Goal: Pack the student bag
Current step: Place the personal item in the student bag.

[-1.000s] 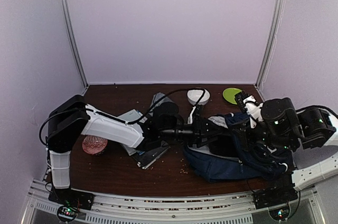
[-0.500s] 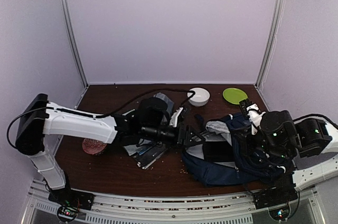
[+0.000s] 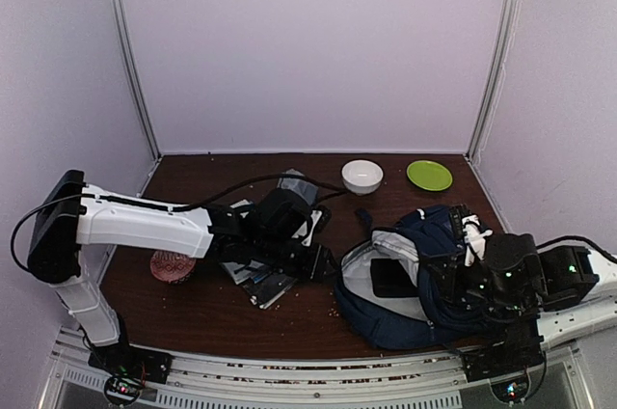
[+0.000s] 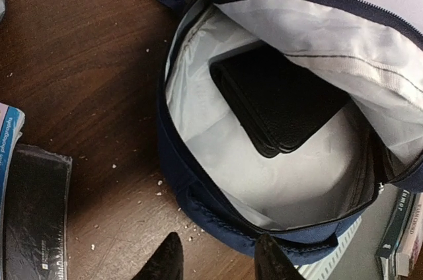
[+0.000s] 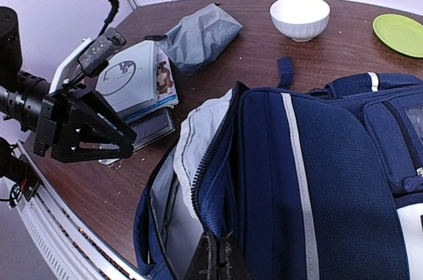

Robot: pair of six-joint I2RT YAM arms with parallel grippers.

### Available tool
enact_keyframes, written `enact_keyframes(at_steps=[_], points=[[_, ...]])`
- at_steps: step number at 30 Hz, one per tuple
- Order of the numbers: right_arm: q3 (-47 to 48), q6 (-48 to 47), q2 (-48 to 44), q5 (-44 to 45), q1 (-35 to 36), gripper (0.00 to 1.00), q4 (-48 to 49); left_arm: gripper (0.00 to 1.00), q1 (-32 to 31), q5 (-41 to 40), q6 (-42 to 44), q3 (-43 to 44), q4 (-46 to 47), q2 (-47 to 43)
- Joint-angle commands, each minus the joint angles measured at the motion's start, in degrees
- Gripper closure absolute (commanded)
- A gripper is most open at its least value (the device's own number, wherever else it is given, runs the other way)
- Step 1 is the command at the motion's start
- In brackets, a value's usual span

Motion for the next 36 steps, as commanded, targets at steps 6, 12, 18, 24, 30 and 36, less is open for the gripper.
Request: enact_keyframes(at_steps=[6,12,18,24,30,36], points=[[6.5,-2.2,6.1,9.8,2.9,1.0,3.0,0.47,0.4,3.0,-2.6,12.7,1.8,8.5],[9.0,-2.6,4.5,12.2,2.9,1.0,5.5,0.64,0.7,3.8,-9.1,15.9,2.3,15.0],[9.0,-2.2,3.6,12.3,3.0,1.0,5.8,0.69,1.0,7.1,-12.3,16.7,4.9,20.7],[8.2,-1.7,3.8,11.1,3.0,1.0,6.2,0.71,1.0,11.2,-13.6,21.6,7.3,26.1],[7.7,-1.5,3.9,10.1,3.0,1.0,7.0,0.78,0.3,21.3,-15.1,25.7,20.0,30.0],[8.0,-1.8,5.4,9.3,3.0,1.0,7.8,0.79,-0.5,25.9,-15.3,30.0,27.4,32.4]])
